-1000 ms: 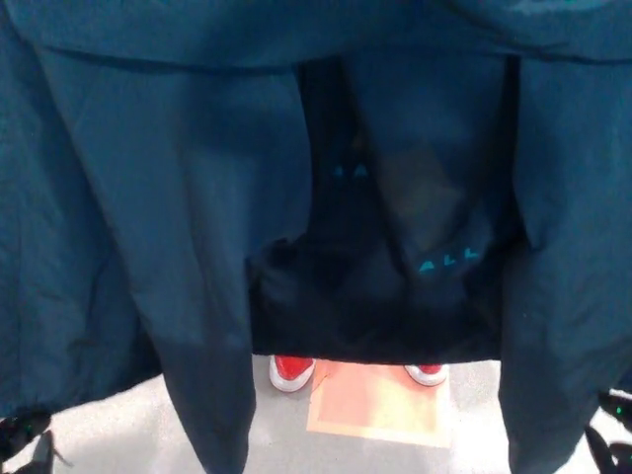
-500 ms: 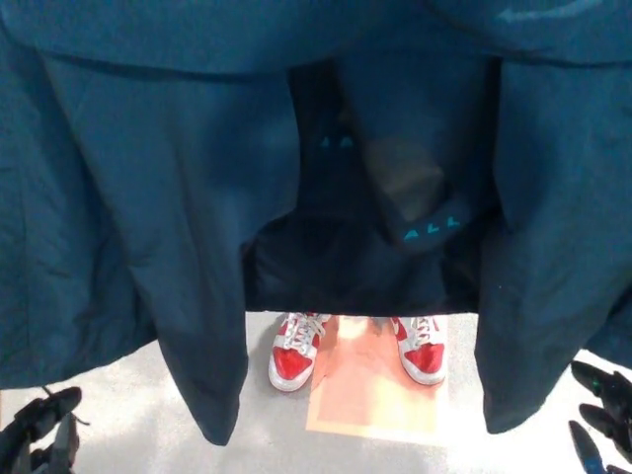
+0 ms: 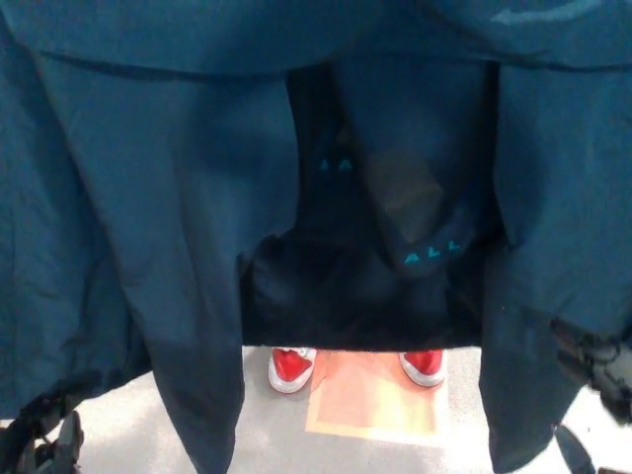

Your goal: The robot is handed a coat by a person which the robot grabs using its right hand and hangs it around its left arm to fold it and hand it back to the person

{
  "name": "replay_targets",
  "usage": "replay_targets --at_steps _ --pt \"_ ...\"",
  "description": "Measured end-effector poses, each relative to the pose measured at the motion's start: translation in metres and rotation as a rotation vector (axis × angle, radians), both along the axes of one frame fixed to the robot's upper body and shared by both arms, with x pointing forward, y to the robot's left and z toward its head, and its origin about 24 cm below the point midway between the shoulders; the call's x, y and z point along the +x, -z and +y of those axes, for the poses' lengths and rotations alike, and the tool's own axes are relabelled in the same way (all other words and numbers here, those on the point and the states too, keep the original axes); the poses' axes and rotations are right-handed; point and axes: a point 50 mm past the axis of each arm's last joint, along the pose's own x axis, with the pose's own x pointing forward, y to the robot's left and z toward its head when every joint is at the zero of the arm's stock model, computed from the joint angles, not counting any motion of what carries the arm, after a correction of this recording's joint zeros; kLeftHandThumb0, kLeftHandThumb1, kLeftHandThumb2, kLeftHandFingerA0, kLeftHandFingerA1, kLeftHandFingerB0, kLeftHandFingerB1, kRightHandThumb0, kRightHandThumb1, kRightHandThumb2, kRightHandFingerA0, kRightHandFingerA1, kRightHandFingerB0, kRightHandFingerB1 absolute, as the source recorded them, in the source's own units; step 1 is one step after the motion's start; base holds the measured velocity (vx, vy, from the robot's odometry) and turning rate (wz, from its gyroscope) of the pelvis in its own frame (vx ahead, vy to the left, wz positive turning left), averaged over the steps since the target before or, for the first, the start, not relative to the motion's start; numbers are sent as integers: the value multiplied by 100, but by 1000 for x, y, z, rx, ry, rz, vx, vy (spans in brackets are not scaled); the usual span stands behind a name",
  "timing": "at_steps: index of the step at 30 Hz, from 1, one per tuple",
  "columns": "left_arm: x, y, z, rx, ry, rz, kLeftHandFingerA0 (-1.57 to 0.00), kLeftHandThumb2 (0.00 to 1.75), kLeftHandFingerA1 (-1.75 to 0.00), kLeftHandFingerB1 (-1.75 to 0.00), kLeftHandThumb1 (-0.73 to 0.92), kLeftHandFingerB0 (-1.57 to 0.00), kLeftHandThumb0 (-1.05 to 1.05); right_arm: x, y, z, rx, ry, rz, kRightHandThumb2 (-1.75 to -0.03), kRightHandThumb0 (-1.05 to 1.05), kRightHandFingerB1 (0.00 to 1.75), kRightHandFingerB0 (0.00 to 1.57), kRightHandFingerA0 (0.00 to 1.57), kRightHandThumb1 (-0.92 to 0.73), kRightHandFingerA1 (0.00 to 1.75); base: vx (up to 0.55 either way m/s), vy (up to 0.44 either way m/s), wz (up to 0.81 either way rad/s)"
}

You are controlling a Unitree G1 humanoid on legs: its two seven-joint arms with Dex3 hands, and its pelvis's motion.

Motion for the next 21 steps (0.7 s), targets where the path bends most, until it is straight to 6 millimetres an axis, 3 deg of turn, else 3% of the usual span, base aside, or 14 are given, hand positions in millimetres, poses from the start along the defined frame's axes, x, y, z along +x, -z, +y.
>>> replay_targets --at_steps 1,2,4,5,6,13,16,17,21 --pt "0 0 0 0 0 0 -5 110 -22 -22 84 -5 -81 0 -7 1 2 -7 -29 -104 -90 19 8 8 -65 20 0 0 0" --pt "0 0 0 0 1 0 -3 111 -22 -22 84 -3 -78 0 -15 3 4 -15 -67 -76 -83 22 8 9 -61 27 0 0 0" --pt "0 0 0 0 1 0 -4 111 -22 -22 84 -4 -79 1 -33 5 4 -30 -142 -69 -80 21 8 11 -63 29 0 0 0" --pt "0 0 0 0 1 0 -1 112 -22 -22 84 -2 -78 1 -41 6 3 -36 -173 -96 -73 28 3 3 -54 38 0 0 0" --pt "0 0 0 0 1 0 -3 112 -22 -22 84 -3 -79 1 -52 7 1 -44 -221 -97 -88 16 8 8 -61 26 0 0 0" --pt "-1 0 0 1 2 2 -5 110 -25 -24 82 -5 -80 2 -135 15 -32 -129 -591 -95 -80 27 8 4 -60 21 0 0 0" --pt "-1 0 1 1 1 1 -4 109 -24 -25 82 -7 -79 0 -177 24 -52 -184 -798 -104 -90 20 8 8 -65 19 0 0 0" --pt "-1 0 1 1 1 1 0 113 -25 -25 83 -6 -73 1 -187 27 -61 -197 -846 -108 -95 13 3 3 -69 9 0 0 0" --pt "-1 0 0 0 4 2 -3 112 -22 -22 85 -4 -81 5 -215 34 -99 -236 -965 -105 -96 12 8 7 -68 9 0 0 0"
